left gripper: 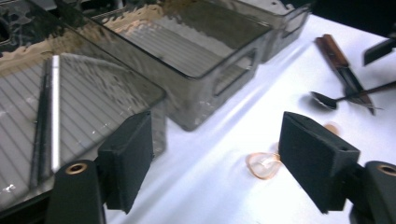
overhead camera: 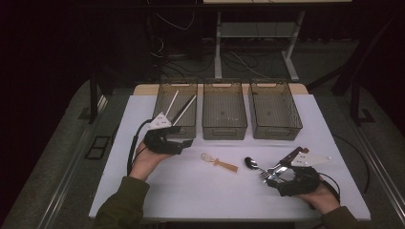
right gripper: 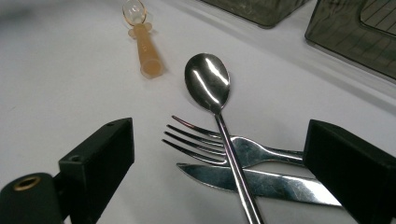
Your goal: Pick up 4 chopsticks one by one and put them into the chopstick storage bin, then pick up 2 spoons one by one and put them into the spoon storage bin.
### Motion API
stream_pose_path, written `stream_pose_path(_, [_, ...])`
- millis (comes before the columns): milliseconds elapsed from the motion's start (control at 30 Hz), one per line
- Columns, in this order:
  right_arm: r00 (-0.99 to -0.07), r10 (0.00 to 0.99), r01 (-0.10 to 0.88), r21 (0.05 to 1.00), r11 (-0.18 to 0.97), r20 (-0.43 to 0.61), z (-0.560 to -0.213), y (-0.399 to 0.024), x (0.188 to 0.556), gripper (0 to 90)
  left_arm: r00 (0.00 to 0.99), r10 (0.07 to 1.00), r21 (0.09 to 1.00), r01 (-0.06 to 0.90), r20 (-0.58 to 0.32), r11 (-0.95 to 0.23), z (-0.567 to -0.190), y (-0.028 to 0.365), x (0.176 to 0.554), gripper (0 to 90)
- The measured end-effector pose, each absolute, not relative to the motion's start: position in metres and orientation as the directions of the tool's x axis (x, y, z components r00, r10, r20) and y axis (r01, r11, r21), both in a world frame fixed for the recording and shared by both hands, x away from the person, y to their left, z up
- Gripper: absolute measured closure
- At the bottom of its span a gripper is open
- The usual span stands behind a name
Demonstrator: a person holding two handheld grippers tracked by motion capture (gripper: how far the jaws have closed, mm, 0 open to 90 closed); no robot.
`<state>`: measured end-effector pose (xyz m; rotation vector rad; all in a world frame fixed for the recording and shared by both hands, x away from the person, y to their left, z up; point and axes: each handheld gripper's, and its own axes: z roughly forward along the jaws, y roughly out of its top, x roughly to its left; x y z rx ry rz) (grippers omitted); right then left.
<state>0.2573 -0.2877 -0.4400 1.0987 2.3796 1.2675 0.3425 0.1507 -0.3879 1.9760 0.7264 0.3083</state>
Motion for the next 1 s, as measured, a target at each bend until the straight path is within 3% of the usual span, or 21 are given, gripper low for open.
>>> stream_pose_path(600, [-0.69,0.71,0.51,0.792,0.337,0.142,-0.439,-0.289,0.257,9.3,0.83,0.553,0.86,0.334,-0.075,-0.386,-0.424,0.152,0.287,12.5])
stream_pose_path(900, [-0.688,0.712,0.507,0.795,0.334,0.14,-0.439,-0.289,0.257,9.2,0.833,0.544,0.857,0.35,-0.1,-0.378,-0.436,0.158,0.278,0.4])
stream_pose_path(1000, [-0.691,0.711,0.498,0.799,0.337,0.131,-0.438,-0.289,0.258,9.2,0.83,0.548,0.854,0.358,-0.106,-0.377,-0.438,0.161,0.277,0.0])
